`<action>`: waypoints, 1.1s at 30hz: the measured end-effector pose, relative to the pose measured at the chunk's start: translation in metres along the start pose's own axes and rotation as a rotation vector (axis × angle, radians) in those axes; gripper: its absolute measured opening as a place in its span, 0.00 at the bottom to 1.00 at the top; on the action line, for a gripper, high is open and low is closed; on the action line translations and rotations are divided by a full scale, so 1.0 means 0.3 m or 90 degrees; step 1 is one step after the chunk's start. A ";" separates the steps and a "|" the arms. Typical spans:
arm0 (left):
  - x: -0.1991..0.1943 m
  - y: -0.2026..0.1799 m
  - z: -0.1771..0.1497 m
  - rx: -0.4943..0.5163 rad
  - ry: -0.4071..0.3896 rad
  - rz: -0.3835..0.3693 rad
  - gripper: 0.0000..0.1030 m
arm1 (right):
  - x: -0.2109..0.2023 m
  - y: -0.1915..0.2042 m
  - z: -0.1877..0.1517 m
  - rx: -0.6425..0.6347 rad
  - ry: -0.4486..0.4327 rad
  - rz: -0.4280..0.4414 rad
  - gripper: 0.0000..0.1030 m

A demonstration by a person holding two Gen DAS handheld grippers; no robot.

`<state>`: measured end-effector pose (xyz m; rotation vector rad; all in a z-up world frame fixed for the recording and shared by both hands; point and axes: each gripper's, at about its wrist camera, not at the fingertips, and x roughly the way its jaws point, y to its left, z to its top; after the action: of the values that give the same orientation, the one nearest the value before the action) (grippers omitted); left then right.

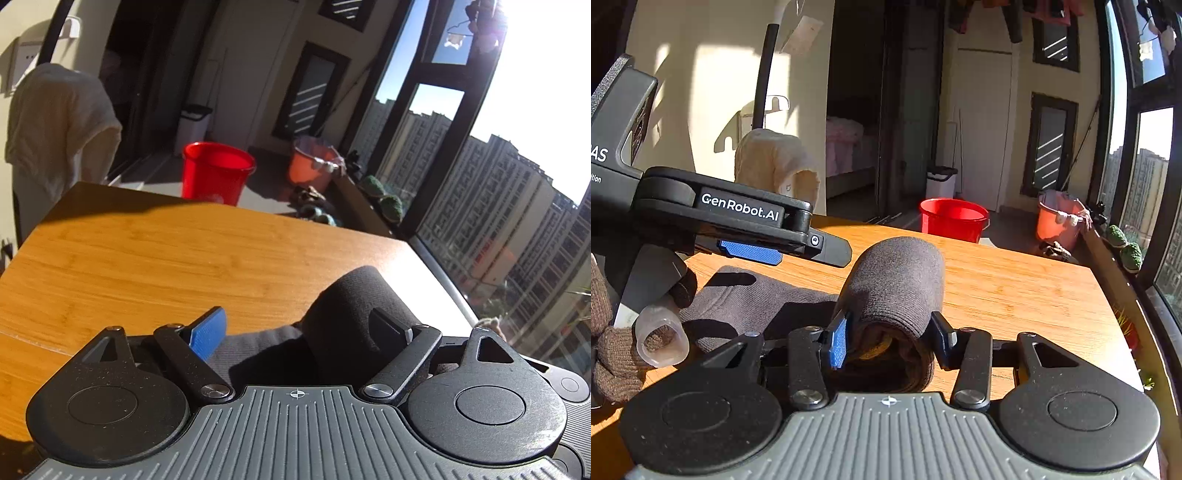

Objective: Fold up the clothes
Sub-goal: 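Regrip the roll with the right tool and keep rolling toward the cuff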

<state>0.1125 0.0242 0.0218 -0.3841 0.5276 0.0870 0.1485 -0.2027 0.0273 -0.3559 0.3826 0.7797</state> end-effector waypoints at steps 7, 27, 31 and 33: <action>0.030 -0.041 -0.001 0.049 0.018 0.014 0.90 | -0.012 0.166 -0.011 -0.178 -0.033 -0.029 0.52; 0.028 0.104 0.058 -0.043 -0.002 0.003 0.81 | 0.045 0.017 0.028 -0.091 -0.054 -0.020 0.39; -0.027 0.106 0.086 -0.050 -0.026 -0.004 0.86 | 0.029 0.173 -0.029 -0.399 -0.074 -0.050 0.36; -0.047 0.093 0.087 -0.046 -0.029 -0.014 0.89 | 0.021 0.241 -0.087 -0.514 -0.085 -0.046 0.35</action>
<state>0.1076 0.0602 0.0404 -0.4580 0.4765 0.0933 0.0944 -0.1627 -0.0105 -1.0594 -0.0922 0.8581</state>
